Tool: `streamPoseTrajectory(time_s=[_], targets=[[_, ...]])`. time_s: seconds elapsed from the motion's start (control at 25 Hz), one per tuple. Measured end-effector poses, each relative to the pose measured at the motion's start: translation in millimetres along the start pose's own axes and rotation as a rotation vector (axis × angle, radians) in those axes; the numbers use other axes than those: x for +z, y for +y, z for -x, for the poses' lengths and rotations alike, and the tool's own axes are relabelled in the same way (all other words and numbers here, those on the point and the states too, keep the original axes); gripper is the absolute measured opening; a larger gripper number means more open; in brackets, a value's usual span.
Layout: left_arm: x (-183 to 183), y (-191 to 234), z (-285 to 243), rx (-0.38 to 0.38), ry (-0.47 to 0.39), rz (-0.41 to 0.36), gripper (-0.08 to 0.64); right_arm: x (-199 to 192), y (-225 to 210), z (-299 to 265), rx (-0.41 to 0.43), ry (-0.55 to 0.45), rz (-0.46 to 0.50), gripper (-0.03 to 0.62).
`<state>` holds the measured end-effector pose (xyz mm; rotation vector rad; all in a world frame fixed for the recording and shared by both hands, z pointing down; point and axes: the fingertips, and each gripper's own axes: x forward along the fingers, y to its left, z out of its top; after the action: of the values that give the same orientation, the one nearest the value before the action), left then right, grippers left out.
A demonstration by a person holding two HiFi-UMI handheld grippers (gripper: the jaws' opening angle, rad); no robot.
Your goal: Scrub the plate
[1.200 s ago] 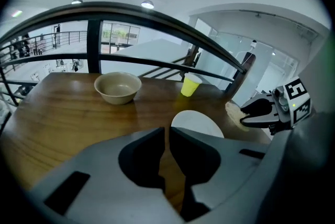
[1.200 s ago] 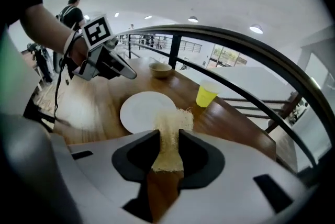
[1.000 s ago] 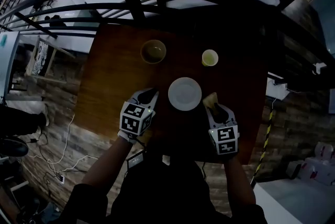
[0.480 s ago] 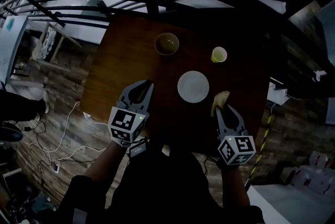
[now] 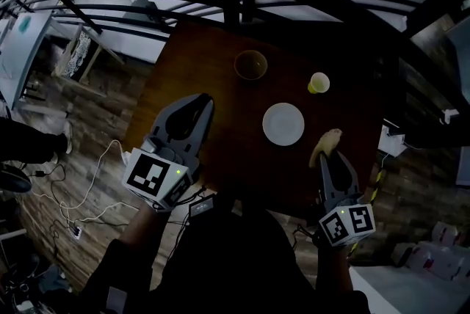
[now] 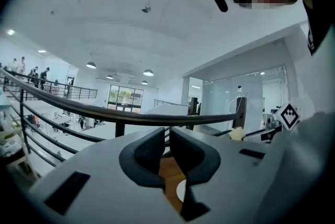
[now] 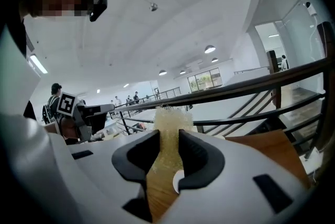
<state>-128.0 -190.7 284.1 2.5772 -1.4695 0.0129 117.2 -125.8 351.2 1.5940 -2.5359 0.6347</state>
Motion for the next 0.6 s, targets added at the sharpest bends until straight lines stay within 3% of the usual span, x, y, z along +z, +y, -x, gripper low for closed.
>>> streamPoseTrajectory(time_s=[0.16, 0.36, 0.6], targets=[[21, -29, 17, -0.088, -0.032, 0.053, 0.037, 27, 27, 9, 0.015, -0.085, 0.031, 0.126], [18, -75, 25, -0.206, -0.013, 0.081, 0.037, 53, 44, 24, 0.018, -0.175, 0.071, 0.126], [13, -114, 31, -0.306, 0.011, 0.108, 0.037, 59, 46, 47, -0.015, -0.192, 0.108, 0.126]])
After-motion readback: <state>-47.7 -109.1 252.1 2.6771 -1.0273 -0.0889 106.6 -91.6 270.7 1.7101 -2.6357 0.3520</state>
